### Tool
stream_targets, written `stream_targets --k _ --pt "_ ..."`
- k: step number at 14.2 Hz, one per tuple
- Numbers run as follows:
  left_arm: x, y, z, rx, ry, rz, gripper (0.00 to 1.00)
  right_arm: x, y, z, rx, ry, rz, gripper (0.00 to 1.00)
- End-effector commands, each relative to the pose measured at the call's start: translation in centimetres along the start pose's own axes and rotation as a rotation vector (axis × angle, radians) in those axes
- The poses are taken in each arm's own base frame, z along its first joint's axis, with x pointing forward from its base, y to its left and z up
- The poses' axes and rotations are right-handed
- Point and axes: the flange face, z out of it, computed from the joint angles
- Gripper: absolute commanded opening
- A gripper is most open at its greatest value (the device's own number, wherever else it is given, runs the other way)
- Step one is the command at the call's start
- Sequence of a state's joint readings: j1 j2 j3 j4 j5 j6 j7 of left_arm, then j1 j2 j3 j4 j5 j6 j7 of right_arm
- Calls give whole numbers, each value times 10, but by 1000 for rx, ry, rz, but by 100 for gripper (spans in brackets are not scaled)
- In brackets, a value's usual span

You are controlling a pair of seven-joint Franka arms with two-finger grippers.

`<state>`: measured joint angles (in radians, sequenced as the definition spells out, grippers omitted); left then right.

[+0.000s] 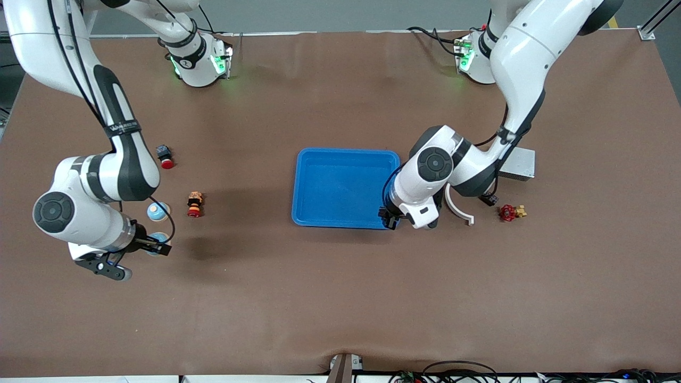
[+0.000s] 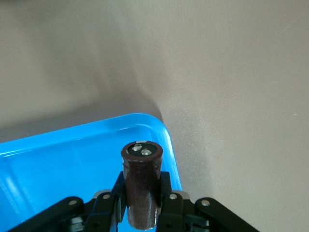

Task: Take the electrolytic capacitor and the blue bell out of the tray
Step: 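Lift the bell with the right gripper while the left gripper lifts the capacitor, then place the capacitor by the valve with the left gripper while the right gripper lowers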

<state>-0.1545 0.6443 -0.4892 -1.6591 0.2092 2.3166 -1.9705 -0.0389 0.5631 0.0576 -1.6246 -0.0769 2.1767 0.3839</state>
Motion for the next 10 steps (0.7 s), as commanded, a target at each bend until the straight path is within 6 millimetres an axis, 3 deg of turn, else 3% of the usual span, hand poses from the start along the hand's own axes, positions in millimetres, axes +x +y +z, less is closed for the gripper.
stream_targets --k 1,3,6,8,10 --pt "3 5 -34 -1 17 -22 0 9 31 25 23 -6 -53 0" --pt "30 17 -56 11 47 -27 0 15 51 47 24 -14 -69 0" --pt "90 32 -82 35 62 -7 0 20 62 62 30 -6 -66 0" --pt "120 45 -105 3 54 -43 0 22 67 71 35 9 -66 0" --pt "143 47 -111 2 57 -28 0 24 69 80 38 13 -63 0"
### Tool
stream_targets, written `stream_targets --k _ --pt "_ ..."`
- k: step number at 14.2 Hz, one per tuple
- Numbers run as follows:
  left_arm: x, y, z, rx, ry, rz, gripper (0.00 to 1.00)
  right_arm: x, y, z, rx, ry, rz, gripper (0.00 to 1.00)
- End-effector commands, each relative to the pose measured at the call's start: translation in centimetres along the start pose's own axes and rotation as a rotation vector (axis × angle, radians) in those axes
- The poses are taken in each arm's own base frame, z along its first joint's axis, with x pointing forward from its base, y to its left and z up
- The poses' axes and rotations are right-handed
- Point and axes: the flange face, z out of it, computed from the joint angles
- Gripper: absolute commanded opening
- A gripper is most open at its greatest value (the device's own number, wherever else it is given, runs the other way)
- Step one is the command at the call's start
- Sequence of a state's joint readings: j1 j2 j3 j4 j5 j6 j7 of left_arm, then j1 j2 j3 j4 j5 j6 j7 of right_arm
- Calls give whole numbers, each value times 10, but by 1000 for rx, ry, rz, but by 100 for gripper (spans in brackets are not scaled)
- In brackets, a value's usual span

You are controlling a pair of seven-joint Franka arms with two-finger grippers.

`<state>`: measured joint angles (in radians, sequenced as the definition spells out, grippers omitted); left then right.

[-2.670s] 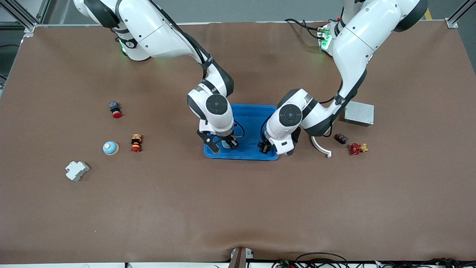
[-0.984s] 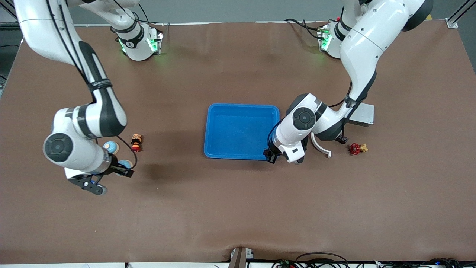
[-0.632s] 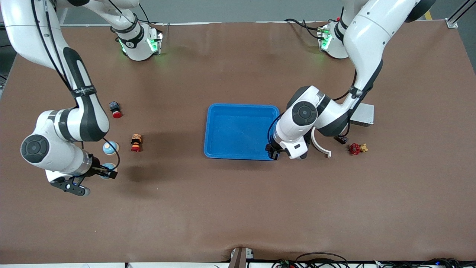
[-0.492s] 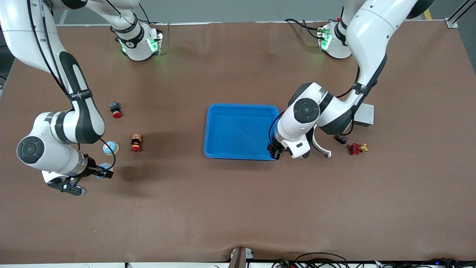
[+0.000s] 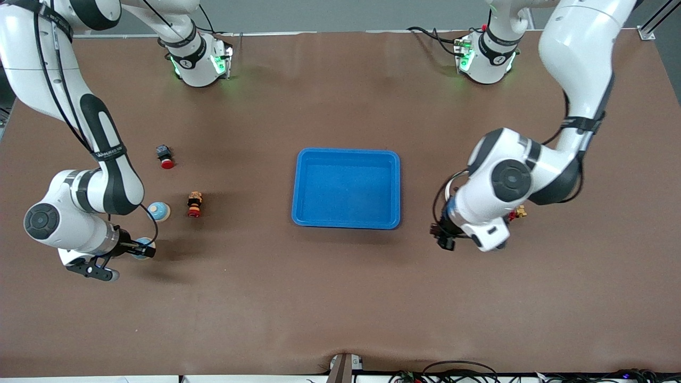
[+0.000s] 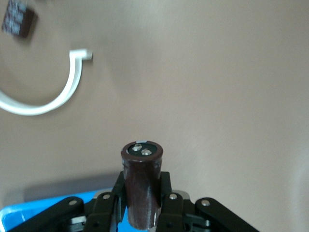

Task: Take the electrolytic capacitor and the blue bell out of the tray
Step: 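Place the capacitor by the valve with the left gripper while the right gripper lowers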

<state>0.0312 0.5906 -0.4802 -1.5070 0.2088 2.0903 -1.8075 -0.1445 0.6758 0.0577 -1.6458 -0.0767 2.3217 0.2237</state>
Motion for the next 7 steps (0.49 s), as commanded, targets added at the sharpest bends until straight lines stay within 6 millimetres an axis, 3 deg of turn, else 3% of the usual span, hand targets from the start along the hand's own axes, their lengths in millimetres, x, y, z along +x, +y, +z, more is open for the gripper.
stream_targets --k 1,4,7 --pt "18 0 -21 11 -3 56 0 3 4 6 24 10 -4 0" --pt "55 -4 -34 34 18 150 0 4 9 13 26 16 4 0" --pt "96 -17 -28 146 18 321 0 4 10 21 27 14 7 0"
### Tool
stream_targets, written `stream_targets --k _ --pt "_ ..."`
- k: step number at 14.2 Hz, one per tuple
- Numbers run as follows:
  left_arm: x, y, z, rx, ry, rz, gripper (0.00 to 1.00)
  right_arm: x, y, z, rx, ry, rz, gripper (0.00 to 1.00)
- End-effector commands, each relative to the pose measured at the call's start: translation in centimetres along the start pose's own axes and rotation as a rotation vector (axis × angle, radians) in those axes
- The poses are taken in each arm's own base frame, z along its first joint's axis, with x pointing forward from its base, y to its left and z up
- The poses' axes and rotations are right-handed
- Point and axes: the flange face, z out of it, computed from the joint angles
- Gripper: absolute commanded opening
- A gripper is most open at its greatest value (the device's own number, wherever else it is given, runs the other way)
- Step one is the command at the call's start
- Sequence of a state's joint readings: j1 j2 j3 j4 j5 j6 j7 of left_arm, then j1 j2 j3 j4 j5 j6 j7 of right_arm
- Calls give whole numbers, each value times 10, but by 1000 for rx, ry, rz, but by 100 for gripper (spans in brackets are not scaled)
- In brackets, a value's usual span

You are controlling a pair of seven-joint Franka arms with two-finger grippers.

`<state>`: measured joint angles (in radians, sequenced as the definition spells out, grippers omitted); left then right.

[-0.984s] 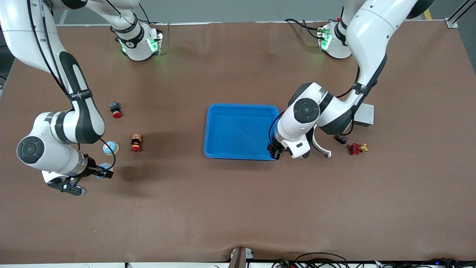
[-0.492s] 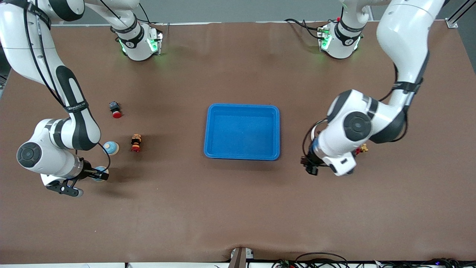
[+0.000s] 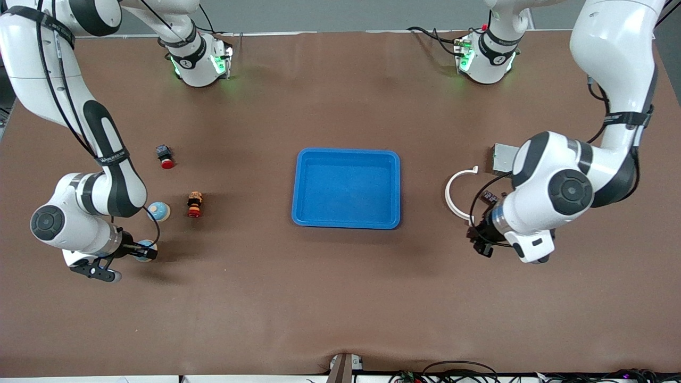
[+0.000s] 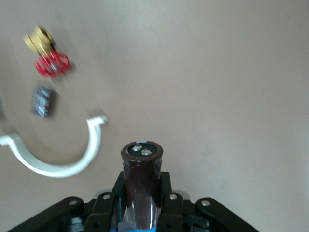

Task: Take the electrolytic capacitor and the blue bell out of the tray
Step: 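Place the capacitor by the valve with the left gripper while the right gripper lowers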

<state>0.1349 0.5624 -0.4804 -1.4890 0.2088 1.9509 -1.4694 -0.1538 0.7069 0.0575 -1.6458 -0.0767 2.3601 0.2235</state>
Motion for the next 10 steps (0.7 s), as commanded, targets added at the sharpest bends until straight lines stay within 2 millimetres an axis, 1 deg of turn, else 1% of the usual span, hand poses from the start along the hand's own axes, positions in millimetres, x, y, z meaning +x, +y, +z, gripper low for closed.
stream_targets --k 1,2,3,4,6,7,9,10 --pt "38 -25 -3 78 -17 146 0 2 5 6 23 5 -2 0" --pt "51 -34 5 109 -33 215 0 3 12 8 22 2 7 0" --pt "70 -45 12 130 -48 262 0 3 14 10 22 1 10 0" --pt "84 -54 12 135 -55 295 0 4 13 11 24 7 12 0" --pt "93 -60 23 154 -60 342 0 3 14 17 25 9 14 0" --pt "98 -65 32 186 -31 363 0 4 15 18 27 15 15 0" --pt "112 -81 60 257 18 386 0 4 16 21 29 16 18 0" --pt "130 -91 73 273 35 387 0 4 16 24 32 18 20 0"
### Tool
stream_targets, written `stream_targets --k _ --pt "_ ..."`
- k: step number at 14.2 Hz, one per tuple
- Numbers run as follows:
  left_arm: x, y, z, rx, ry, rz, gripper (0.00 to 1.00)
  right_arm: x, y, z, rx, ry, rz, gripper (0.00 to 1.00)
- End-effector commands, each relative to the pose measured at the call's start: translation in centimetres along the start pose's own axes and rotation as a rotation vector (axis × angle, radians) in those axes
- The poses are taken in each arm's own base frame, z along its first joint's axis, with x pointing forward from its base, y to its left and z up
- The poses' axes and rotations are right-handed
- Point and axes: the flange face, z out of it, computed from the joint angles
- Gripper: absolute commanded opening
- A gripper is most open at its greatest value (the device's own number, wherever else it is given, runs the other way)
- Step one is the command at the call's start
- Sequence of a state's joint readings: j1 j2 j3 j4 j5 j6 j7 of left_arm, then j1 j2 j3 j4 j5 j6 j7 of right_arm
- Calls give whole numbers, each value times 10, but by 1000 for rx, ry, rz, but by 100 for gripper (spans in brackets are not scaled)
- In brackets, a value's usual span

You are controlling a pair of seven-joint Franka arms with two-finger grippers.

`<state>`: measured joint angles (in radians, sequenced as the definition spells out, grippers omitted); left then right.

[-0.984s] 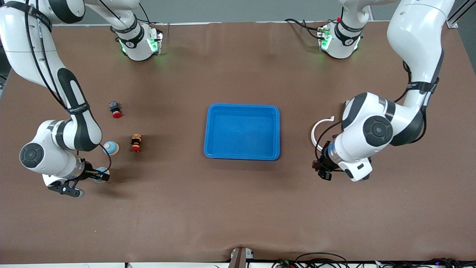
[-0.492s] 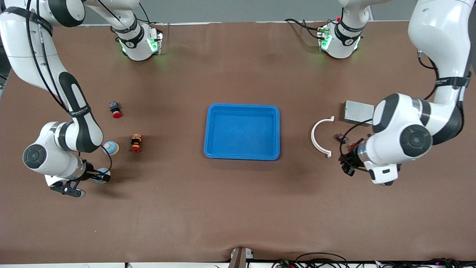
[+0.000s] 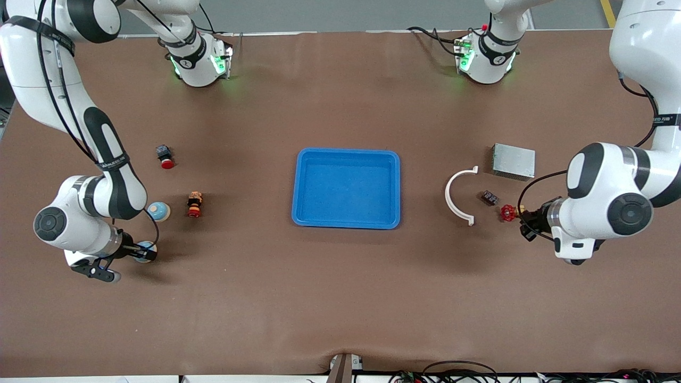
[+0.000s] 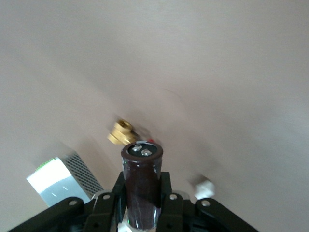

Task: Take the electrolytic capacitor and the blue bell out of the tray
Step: 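Place the capacitor by the valve with the left gripper while the right gripper lowers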

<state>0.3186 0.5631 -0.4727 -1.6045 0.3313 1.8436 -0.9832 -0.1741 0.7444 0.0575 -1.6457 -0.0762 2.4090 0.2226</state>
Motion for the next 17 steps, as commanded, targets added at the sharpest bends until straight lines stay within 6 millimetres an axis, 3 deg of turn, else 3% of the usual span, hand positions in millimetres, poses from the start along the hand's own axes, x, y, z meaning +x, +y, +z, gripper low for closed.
stream_targets --k 1,7,9,10,11,12,17 --pt "15 -25 35 46 38 48 0 2 3 3 27 8 2 0" --pt "39 -47 76 2 21 175 0 1 3 14 35 17 9 0" --pt "43 -46 86 -16 18 176 0 3 3 15 42 29 15 0" --pt "44 -41 94 -22 26 188 0 2 3 18 46 26 20 21" --pt "47 -37 106 -25 43 212 0 2 2 17 47 28 20 90" --pt "50 -35 116 -19 64 245 0 3 2 18 49 37 22 100" --pt "56 -32 127 -28 96 325 0 1 2 21 50 51 17 100"
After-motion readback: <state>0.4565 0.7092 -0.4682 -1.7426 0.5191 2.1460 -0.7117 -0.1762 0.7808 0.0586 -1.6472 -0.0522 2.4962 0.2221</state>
